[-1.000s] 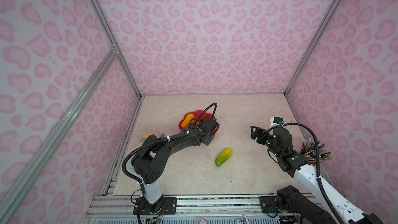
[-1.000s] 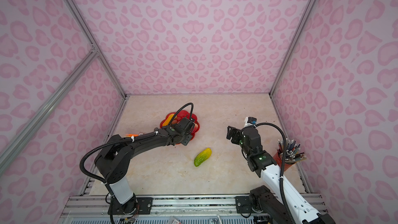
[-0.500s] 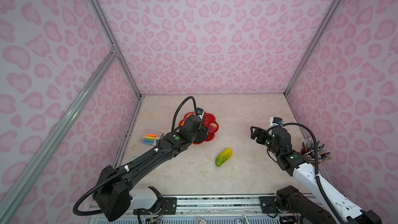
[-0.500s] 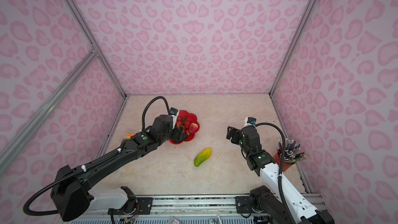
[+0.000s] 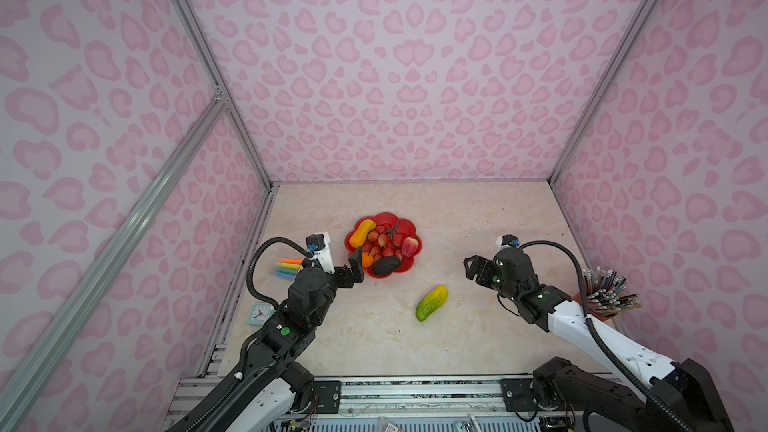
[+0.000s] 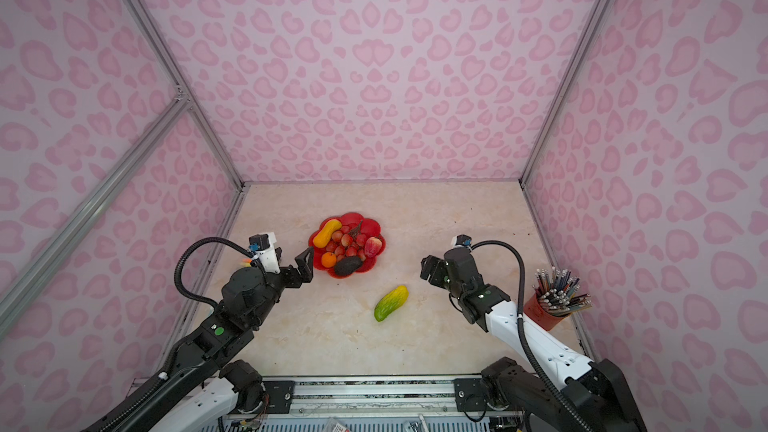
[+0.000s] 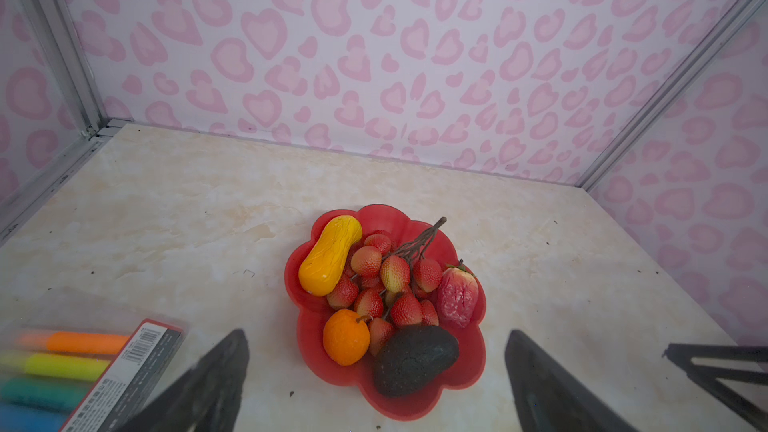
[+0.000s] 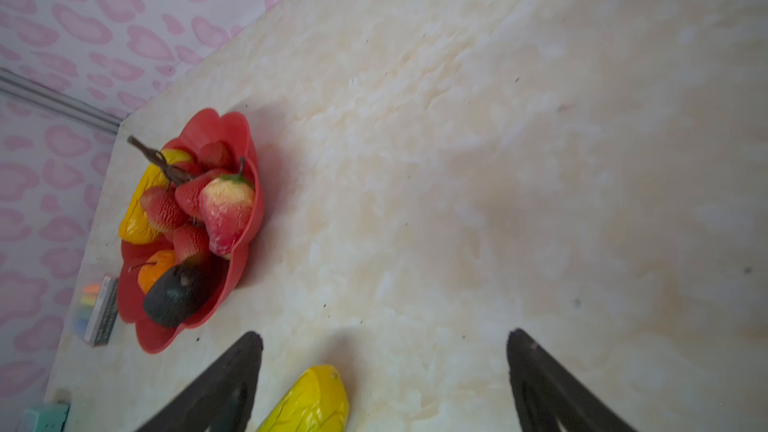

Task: Place and organize the fake fruits in the fruit bowl
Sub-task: 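Grasp the green-yellow bitter melon with the right gripper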

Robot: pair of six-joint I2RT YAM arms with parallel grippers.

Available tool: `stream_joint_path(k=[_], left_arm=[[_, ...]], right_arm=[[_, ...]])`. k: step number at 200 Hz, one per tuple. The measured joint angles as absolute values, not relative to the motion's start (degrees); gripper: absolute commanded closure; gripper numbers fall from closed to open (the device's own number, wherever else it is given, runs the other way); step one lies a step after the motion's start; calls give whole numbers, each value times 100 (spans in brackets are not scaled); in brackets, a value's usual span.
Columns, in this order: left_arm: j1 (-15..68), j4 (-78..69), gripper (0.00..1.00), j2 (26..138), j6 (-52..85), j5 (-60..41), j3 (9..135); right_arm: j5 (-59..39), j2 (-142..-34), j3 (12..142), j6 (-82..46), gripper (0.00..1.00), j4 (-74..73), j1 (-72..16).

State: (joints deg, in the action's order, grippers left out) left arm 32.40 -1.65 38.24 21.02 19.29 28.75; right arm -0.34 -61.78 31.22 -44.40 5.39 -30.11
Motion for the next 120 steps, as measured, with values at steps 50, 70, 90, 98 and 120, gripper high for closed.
stream_joint_path(k=[50, 70, 90, 98, 120], left_arm=[[3070, -132, 3, 3712, 2285, 1817, 2738], [3063, -130, 3, 3636, 2287, 1774, 2735], [3046, -102, 3, 3514, 2283, 1719, 2722], [3044, -82, 3, 3457, 2281, 1717, 2709], [3033, 1, 3, 3295, 2279, 1715, 2663]], right_arm=[[486, -6995, 2971, -6119, 10, 429, -5015], [652, -7325, 2978, -6571, 11, 270, -5284], [777, -7623, 3085, -6877, 11, 228, -5391], [843, -7728, 3164, -6971, 11, 176, -5417], [980, -7983, 3350, -7144, 14, 23, -5446]])
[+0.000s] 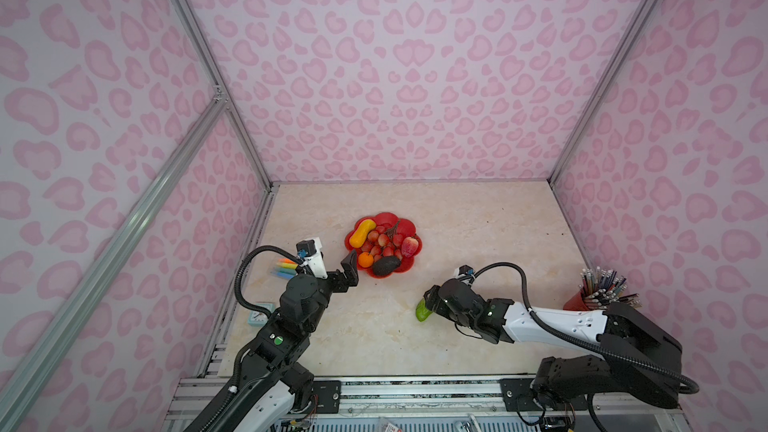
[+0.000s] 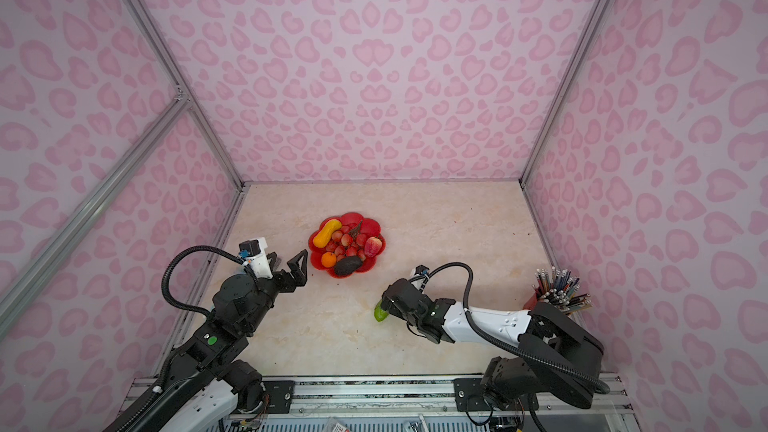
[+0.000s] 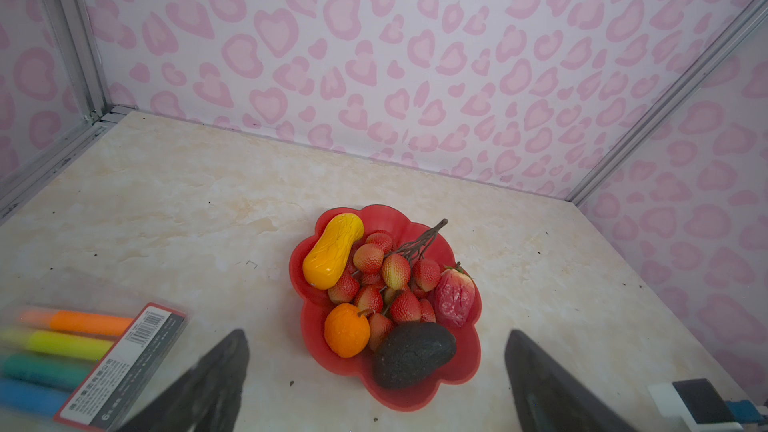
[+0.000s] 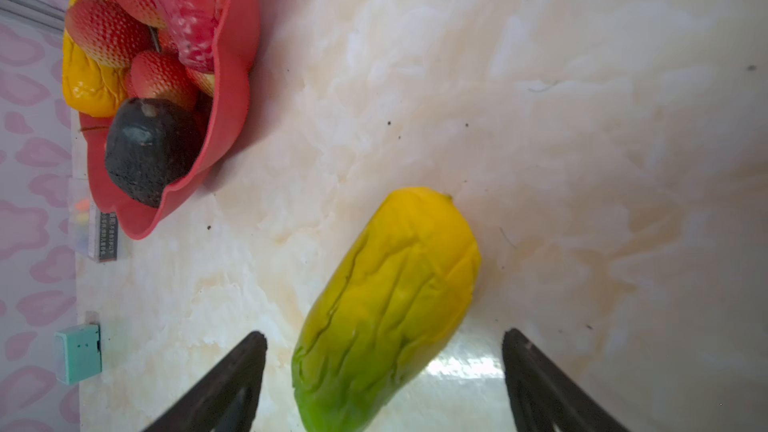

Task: Place and organize the fake fruits in the fruit bowl
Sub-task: 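Grasp the green-yellow bitter melon with the right gripper, then carry the bitter melon into the red bowl and release with the right gripper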

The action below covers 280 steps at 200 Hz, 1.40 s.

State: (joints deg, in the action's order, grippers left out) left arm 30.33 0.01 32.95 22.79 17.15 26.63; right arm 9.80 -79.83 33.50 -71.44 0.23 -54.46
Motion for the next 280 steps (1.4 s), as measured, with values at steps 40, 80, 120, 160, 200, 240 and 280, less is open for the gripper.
stream_joint_path(k=[40, 80, 120, 160, 200, 240, 280], left_arm=[[3015, 82, 3, 3037, 2283, 1708, 2576], [3013, 176, 3, 2956, 2281, 1691, 2574], [3011, 204, 3, 2902, 2281, 1693, 2574], [3009, 202, 3, 2941, 2274, 1695, 2574], [3006, 202, 3, 2971, 2274, 1695, 2574], [3006, 204, 3, 2930, 2274, 1699, 2574], [3006, 287, 3, 2847, 2281, 1721, 2558]], right_arm=[[1066, -8547, 3555, -7435, 18, -145, -5452], [1227, -8941, 3640, -7686, 43, -489, -5463], [1302, -9026, 3739, -7863, 69, -489, -5435], [1763, -8409, 3793, -7546, 74, 134, -5457], [2508, -7673, 4368, -6309, 74, 644, -5463], [2355, -8009, 5621, -4344, 72, 751, -5280], [1271, -9480, 7382, -2659, 72, 1271, -5015]])
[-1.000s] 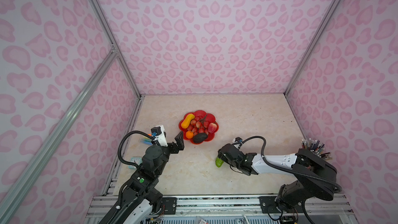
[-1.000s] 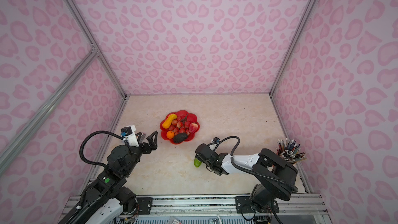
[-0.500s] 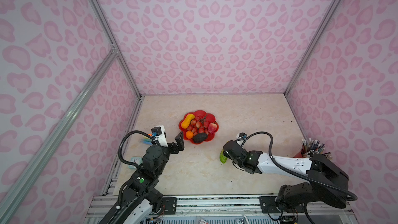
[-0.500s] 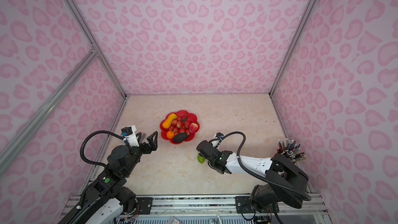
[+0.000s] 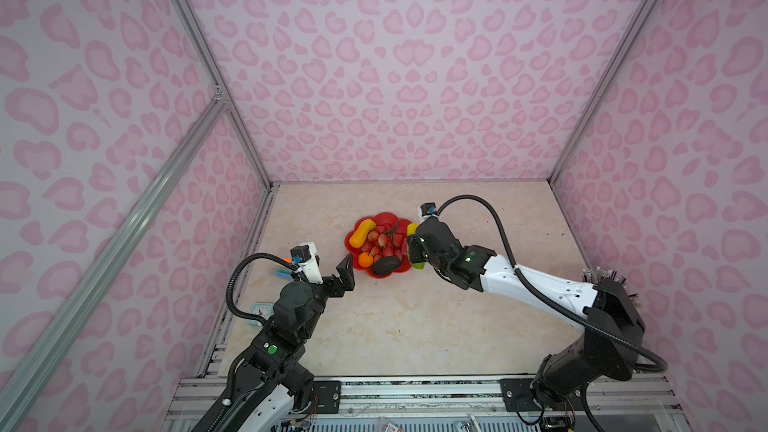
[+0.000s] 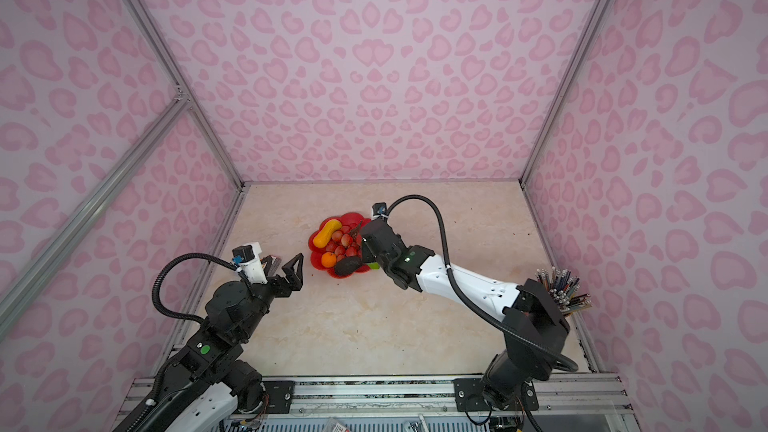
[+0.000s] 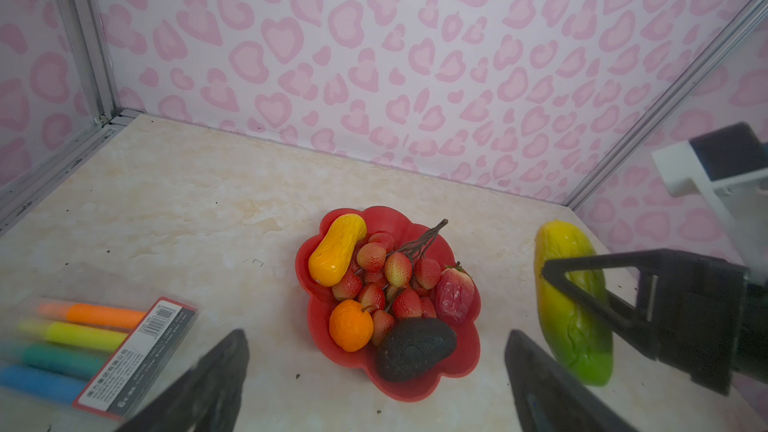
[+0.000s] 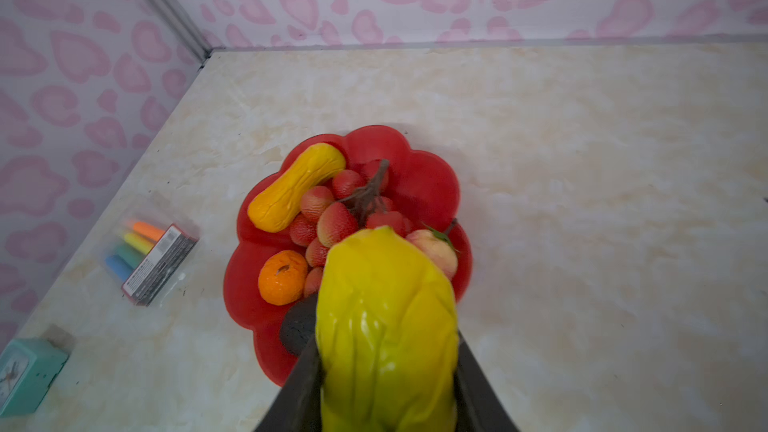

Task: Place and organize the fake fruits in the fruit bowl

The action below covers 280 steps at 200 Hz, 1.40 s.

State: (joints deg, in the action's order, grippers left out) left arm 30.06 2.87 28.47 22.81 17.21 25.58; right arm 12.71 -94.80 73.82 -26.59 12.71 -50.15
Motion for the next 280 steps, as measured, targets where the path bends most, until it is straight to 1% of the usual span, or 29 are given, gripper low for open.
stream_joint_path(k=[18, 35, 61, 90, 100, 115, 130, 157, 195, 200, 209, 226, 251, 280], left_arm=[[3004, 370, 3, 2788, 2281, 1739, 2539], [3004, 451, 3, 2744, 2285, 1756, 2523], [3004, 467, 3, 2676, 2340, 1780, 2519], [3004, 530, 3, 2600, 2377, 1824, 2497], [3004, 572, 3, 2591, 2388, 1846, 2497], [3004, 631, 3, 2589, 2388, 1868, 2497], [3004, 676, 3, 2563, 2388, 1907, 2497], [3002, 764, 3, 2563, 2390, 2093, 2517], [3002, 729, 3, 2434, 2388, 2670, 2598], [3002, 701, 3, 2438, 2386, 2777, 2589], [3002, 582, 3, 2447, 2355, 2993, 2523], [2987, 287, 3, 2582, 2189, 3489, 2311], [2762, -390, 3, 3164, 1944, 4399, 1804], [2104, -1439, 3, 4108, 1540, 4619, 1278]], right_arm=[[945, -10235, 8346, -1872, 72, 1715, -5013], [744, -10766, 8982, -1210, 72, 2073, -4982], [701, -11448, 9732, -355, 72, 2510, -4943], [908, -12108, 10335, 405, 69, 2853, -4939], [952, -12274, 10451, 580, 65, 2954, -4939], [1039, -12499, 10593, 775, 53, 3039, -4939], [1138, -12678, 10700, 880, 44, 3133, -4936], [1151, -12722, 10777, 897, 27, 3240, -4893], [987, -11880, 10285, 674, 15, 2923, -4768], [917, -11721, 10175, 644, 12, 2838, -4740], [823, -11424, 9929, 543, 2, 2676, -4687], [628, -10678, 9155, 379, 2, 2265, -4532], [676, -9164, 7240, 67, 1, 1291, -4263], [1074, -7251, 4982, -235, 1, 314, -3830]])
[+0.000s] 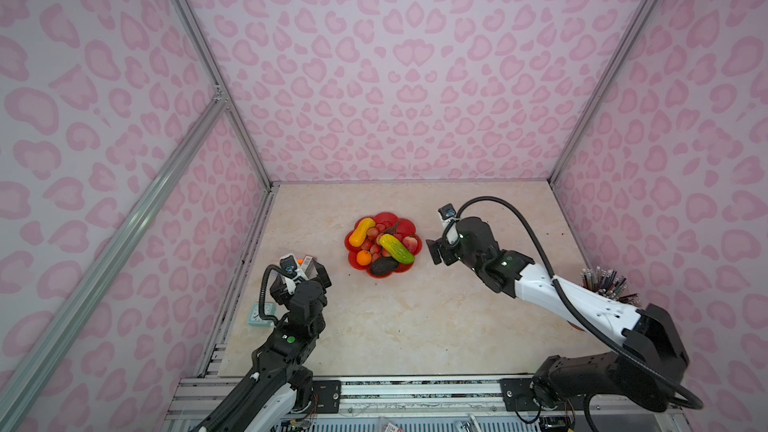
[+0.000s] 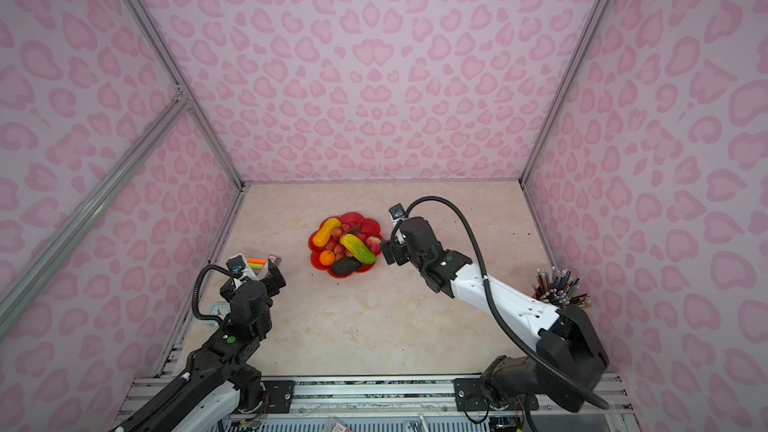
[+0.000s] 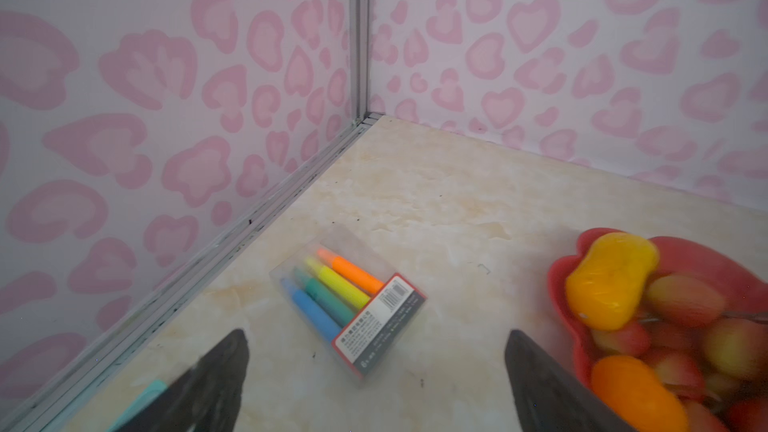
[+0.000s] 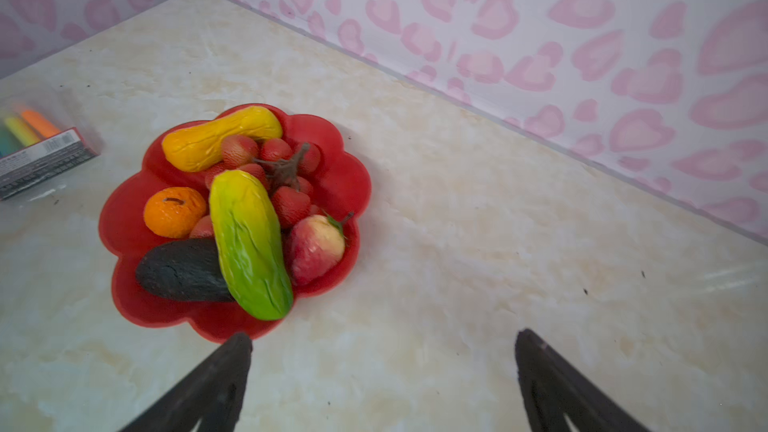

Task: Place and organize the fake fruits in the fruit bowl

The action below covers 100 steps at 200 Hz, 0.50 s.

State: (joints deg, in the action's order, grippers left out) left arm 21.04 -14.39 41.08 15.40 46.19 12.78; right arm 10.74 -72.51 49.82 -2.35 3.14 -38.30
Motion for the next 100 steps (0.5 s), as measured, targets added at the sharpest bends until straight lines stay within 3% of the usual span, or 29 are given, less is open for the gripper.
stream_joint_path(k=[23, 46, 100], left_arm=[[1295, -2639, 3, 5013, 1083, 4204, 1068], [425, -3636, 3, 6005, 1100, 3398, 976], [141, -5092, 3, 7815, 773, 2053, 1544]], right_arm=[[1584, -5913, 3562, -355, 1, -333, -3286], [2143, -5400, 2856, -405, 1, -878, -2523], [2482, -6805, 1846, -255, 1, -2958, -1135]])
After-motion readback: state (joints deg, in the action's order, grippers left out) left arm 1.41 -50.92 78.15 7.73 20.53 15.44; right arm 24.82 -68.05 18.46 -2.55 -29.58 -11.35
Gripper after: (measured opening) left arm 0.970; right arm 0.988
